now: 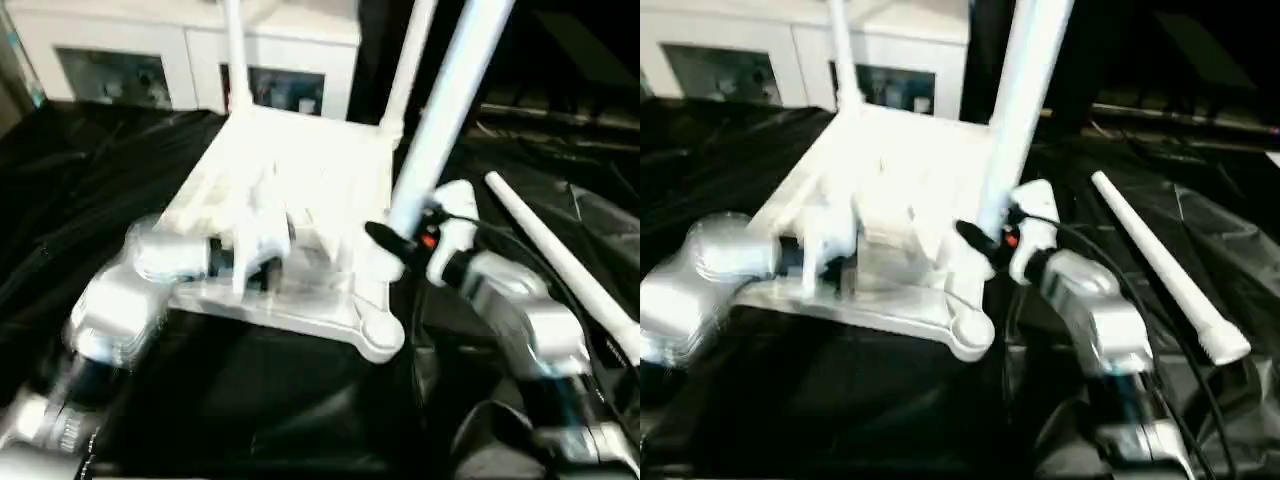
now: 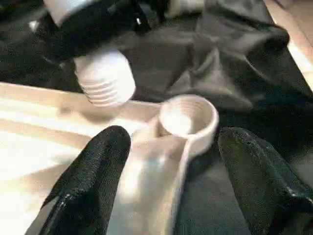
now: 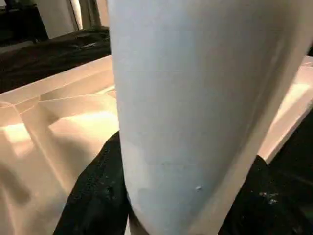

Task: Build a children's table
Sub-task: Pick table leg

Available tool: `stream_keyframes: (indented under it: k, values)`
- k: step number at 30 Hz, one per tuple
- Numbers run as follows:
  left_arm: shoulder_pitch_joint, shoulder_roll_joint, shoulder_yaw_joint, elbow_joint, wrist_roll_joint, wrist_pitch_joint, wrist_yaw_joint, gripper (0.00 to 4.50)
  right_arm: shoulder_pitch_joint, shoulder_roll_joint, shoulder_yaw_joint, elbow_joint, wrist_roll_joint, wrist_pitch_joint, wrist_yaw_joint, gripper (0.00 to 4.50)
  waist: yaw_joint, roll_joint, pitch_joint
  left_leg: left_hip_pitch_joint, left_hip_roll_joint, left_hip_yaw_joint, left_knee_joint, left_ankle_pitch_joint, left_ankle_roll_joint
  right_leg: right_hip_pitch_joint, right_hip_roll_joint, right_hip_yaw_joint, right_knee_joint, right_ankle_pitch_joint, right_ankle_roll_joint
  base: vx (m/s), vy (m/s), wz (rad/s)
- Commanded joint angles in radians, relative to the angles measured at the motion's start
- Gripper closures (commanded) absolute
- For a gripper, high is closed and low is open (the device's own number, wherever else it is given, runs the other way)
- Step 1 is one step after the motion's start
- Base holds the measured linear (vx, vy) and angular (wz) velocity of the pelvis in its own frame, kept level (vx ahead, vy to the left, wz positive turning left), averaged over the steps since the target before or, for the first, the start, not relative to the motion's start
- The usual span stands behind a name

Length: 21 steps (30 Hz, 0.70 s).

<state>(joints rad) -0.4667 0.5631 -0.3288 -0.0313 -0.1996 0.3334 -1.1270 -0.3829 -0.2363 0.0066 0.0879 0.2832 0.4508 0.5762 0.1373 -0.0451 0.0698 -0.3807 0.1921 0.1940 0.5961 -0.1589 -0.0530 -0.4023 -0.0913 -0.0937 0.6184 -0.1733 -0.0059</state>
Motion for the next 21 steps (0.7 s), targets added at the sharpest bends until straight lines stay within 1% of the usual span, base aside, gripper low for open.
stream_keyframes:
  k: [1, 3, 4, 5, 6, 7, 8, 9, 10, 11, 12, 13, 14, 15, 17, 19, 20, 21]
  values:
    - [-0.008, 0.014, -0.019, -0.030, 0.014, 0.000, -0.017, 1.06, 0.025, -0.018, -0.003, -0.064, 0.016, 0.021, 0.012, 2.61, -0.008, 0.025, -0.071, 0.037, 0.044, -0.028, -0.084, -0.365, -0.090, 0.036, -0.067, 0.058, -0.085, -0.370, -0.126, 0.000, 0.000, 0.00]
    - [-0.013, 0.019, -0.049, -0.008, 0.043, -0.024, -0.011, 1.06, 0.042, -0.026, -0.001, -0.086, 0.023, 0.030, 0.014, 2.61, -0.007, 0.024, -0.067, 0.041, 0.044, -0.029, -0.085, -0.403, -0.087, 0.031, -0.067, 0.058, -0.095, -0.418, -0.113, 0.000, 0.000, 0.00]
    - [-0.016, 0.022, -0.068, 0.002, 0.057, -0.030, -0.006, 1.06, 0.050, -0.031, -0.002, -0.098, 0.027, 0.038, 0.012, 2.61, -0.009, 0.023, -0.064, 0.041, 0.042, -0.032, -0.087, -0.421, -0.084, 0.033, -0.068, 0.056, -0.100, -0.467, -0.098, 0.000, 0.000, 0.00]
    - [-0.018, 0.018, -0.074, 0.012, 0.072, -0.039, 0.006, 1.35, 0.055, -0.035, -0.001, -0.105, 0.026, 0.041, 0.013, 2.61, -0.009, 0.026, -0.064, 0.042, 0.042, -0.034, -0.086, -0.436, -0.085, 0.032, -0.071, 0.054, -0.106, -0.513, -0.084, 0.000, 0.000, 0.00]
    - [-0.021, 0.008, -0.076, 0.028, 0.085, -0.052, 0.016, 1.42, 0.057, -0.038, 0.000, -0.109, 0.025, 0.042, 0.013, 2.61, -0.010, 0.026, -0.064, 0.042, 0.042, -0.037, -0.086, -0.440, -0.085, 0.033, -0.074, 0.053, -0.110, -0.542, -0.071, 0.000, 0.000, 0.00]
    - [-0.026, -0.003, -0.080, 0.050, 0.100, -0.062, 0.022, 1.42, 0.058, -0.039, 0.001, -0.112, 0.024, 0.044, 0.013, 2.61, -0.011, 0.026, -0.065, 0.041, 0.042, -0.037, -0.086, -0.438, -0.085, 0.034, -0.074, 0.053, -0.111, -0.548, -0.066, 0.000, 0.000, 0.00]
    - [-0.034, -0.011, -0.090, 0.080, 0.130, -0.091, 0.036, 1.42, 0.059, -0.042, 0.003, -0.114, 0.021, 0.046, 0.013, 2.61, -0.013, 0.026, -0.064, 0.042, 0.040, -0.039, -0.086, -0.440, -0.084, 0.033, -0.073, 0.049, -0.117, -0.567, -0.053, 0.000, 0.000, 0.00]
    - [-0.043, -0.016, -0.101, 0.110, 0.154, -0.114, 0.043, 1.48, 0.058, -0.045, 0.007, -0.116, 0.017, 0.045, 0.015, 2.61, -0.013, 0.026, -0.064, 0.042, 0.040, -0.039, -0.086, -0.440, -0.084, 0.033, -0.073, 0.049, -0.117, -0.567, -0.053, 0.000, 0.000, 0.00]
    - [-0.054, -0.025, -0.114, 0.147, 0.174, -0.135, 0.045, 1.67, 0.059, -0.046, 0.010, -0.120, 0.015, 0.047, 0.016, 2.61, -0.016, 0.024, -0.064, 0.042, 0.039, -0.040, -0.086, -0.446, -0.084, 0.033, -0.073, 0.048, -0.120, -0.579, -0.044, 0.000, 0.000, 0.00]
    - [-0.060, -0.032, -0.117, 0.167, 0.179, -0.142, 0.046, 1.79, 0.060, -0.046, 0.010, -0.124, 0.016, 0.051, 0.016, 2.61, -0.017, 0.025, -0.066, 0.044, 0.038, -0.041, -0.084, -0.450, -0.082, 0.032, -0.074, 0.046, -0.123, -0.590, -0.039, 0.000, 0.000, 0.00]
    - [-0.069, -0.039, -0.121, 0.187, 0.191, -0.157, 0.057, 1.86, 0.061, -0.046, 0.011, -0.127, 0.015, 0.053, 0.016, 2.61, -0.021, 0.027, -0.067, 0.043, 0.040, -0.044, -0.085, -0.453, -0.083, 0.034, -0.076, 0.045, -0.120, -0.577, -0.048, 0.000, 0.000, 0.00]
    - [-0.072, -0.041, -0.123, 0.194, 0.194, -0.160, 0.058, 1.86, 0.062, -0.047, 0.012, -0.128, 0.014, 0.054, 0.017, 2.61, -0.025, 0.026, -0.066, 0.040, 0.039, -0.043, -0.086, -0.455, -0.080, 0.034, -0.073, 0.044, -0.121, -0.574, -0.049, 0.000, 0.000, 0.00]
    - [-0.086, -0.051, -0.129, 0.225, 0.202, -0.176, 0.065, 2.06, 0.064, -0.050, 0.016, -0.135, 0.011, 0.058, 0.018, 2.61, -0.029, 0.025, -0.067, 0.043, 0.038, -0.042, -0.084, -0.456, -0.077, 0.032, -0.074, 0.044, -0.122, -0.561, -0.057, 0.000, 0.000, 0.00]
    - [-0.104, -0.061, -0.140, 0.263, 0.215, -0.195, 0.073, 2.18, 0.067, -0.054, 0.017, -0.143, 0.012, 0.064, 0.018, 2.61, -0.029, 0.025, -0.068, 0.043, 0.039, -0.043, -0.084, -0.454, -0.076, 0.033, -0.075, 0.045, -0.120, -0.552, -0.061, 0.000, 0.000, 0.00]
    - [-0.110, -0.062, -0.144, 0.276, 0.219, -0.202, 0.072, 2.30, 0.068, -0.055, 0.017, -0.146, 0.014, 0.066, 0.018, 2.61, -0.030, 0.028, -0.069, 0.041, 0.039, -0.042, -0.084, -0.446, -0.072, 0.034, -0.074, 0.046, -0.118, -0.532, -0.067, 0.000, 0.000, 0.00]
    - [-0.126, -0.074, -0.151, 0.322, 0.232, -0.227, 0.063, 2.38, 0.072, -0.063, 0.016, -0.153, 0.018, 0.071, 0.019, 2.61, -0.032, 0.025, -0.068, 0.040, 0.038, -0.040, -0.084, -0.436, -0.068, 0.033, -0.073, 0.047, -0.116, -0.516, -0.074, 0.000, 0.000, 0.00]
    - [-0.139, -0.085, -0.153, 0.361, 0.238, -0.244, 0.051, 2.51, 0.074, -0.070, 0.015, -0.156, 0.019, 0.073, 0.022, 2.61, -0.031, 0.030, -0.071, 0.042, 0.039, -0.039, -0.083, -0.425, -0.067, 0.033, -0.073, 0.049, -0.114, -0.494, -0.083, 0.000, 0.000, 0.00]
    - [-0.139, -0.085, -0.153, 0.361, 0.238, -0.244, 0.051, 2.64, 0.074, -0.070, 0.015, -0.156, 0.019, 0.073, 0.022, 2.61, -0.032, 0.029, -0.071, 0.040, 0.038, -0.037, -0.082, -0.421, -0.065, 0.033, -0.072, 0.050, -0.115, -0.487, -0.086, 0.000, 0.000, 0.00]
